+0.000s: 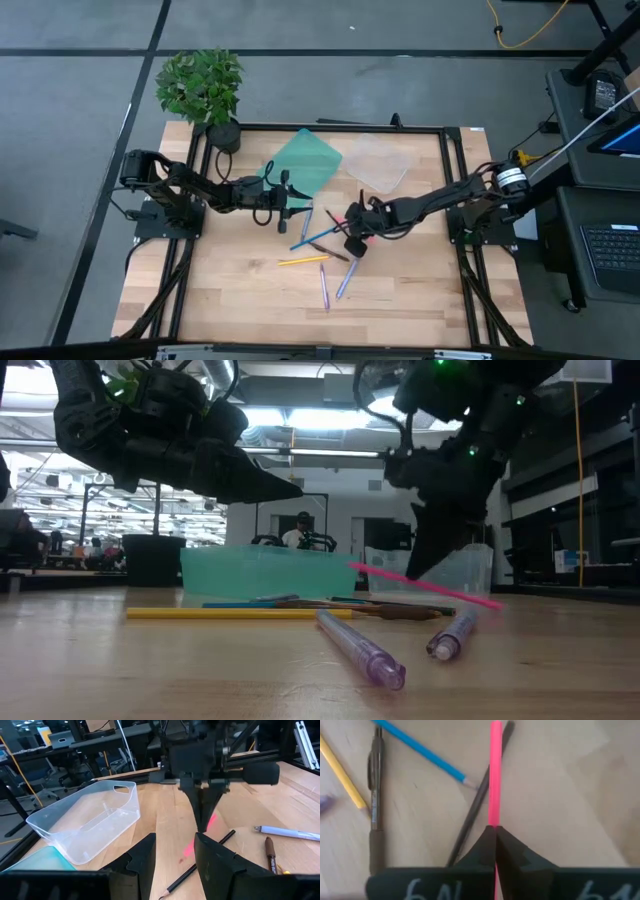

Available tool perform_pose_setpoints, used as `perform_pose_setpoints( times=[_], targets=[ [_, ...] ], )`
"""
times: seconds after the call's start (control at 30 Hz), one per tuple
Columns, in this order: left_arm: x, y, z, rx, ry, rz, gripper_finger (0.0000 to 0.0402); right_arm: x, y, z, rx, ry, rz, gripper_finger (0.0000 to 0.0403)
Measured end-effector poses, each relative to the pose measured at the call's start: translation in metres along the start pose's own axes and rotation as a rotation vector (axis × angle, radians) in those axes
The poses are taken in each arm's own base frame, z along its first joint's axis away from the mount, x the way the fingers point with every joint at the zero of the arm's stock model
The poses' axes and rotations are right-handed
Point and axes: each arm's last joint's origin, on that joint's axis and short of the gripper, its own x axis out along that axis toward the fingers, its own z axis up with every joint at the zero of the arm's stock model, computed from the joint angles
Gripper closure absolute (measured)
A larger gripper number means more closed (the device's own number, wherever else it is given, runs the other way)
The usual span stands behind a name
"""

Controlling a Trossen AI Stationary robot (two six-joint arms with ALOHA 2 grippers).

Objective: Sort pens & pencils
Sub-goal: Put the pink pencil into the blue bin

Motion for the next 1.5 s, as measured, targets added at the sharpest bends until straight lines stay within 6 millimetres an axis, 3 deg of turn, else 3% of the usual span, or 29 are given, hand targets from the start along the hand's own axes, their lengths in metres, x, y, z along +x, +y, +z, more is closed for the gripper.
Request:
perform_pose_setpoints(
  times=[0.37, 0.57, 0.73, 0.9, 1.1, 1.33, 1.5],
  targets=[
    [0.000, 0.000, 0.001, -0.001, -0.006, -0.002, 0.0273, -0.029, -0.002, 0.017, -0.037, -0.180, -0.011, 0.0396],
    [0.000, 0.000, 0.000, 0.000, -0.001, -0.006, 0.0273, -0.029, -0.002, 0.017, -0.038, -0.179, -0.010, 0.0386],
    [0.000, -0.004, 0.001, 0.001, -0.022, -0.111, 0.0273, -0.029, -0.002, 0.017, -0.052, -0.182, -0.020, 0.0395],
    [0.016, -0.010, 0.008, 0.047, 0.084, -0.177, 0.0273, -0.029, -0.003, 0.017, -0.084, -0.197, -0.052, 0.0398],
    [0.039, -0.022, 0.031, 0.192, 0.349, -0.148, 0.0273, -0.030, -0.006, 0.017, -0.088, -0.214, -0.118, 0.0362],
    [0.046, -0.030, 0.050, 0.247, 0.379, -0.169, 0.0273, -0.046, -0.018, 0.014, -0.118, -0.238, -0.299, 0.0303],
    [0.047, -0.030, 0.053, 0.197, 0.377, -0.178, 0.0273, -0.066, -0.028, 0.015, -0.106, -0.297, -0.406, 0.0297]
  ],
)
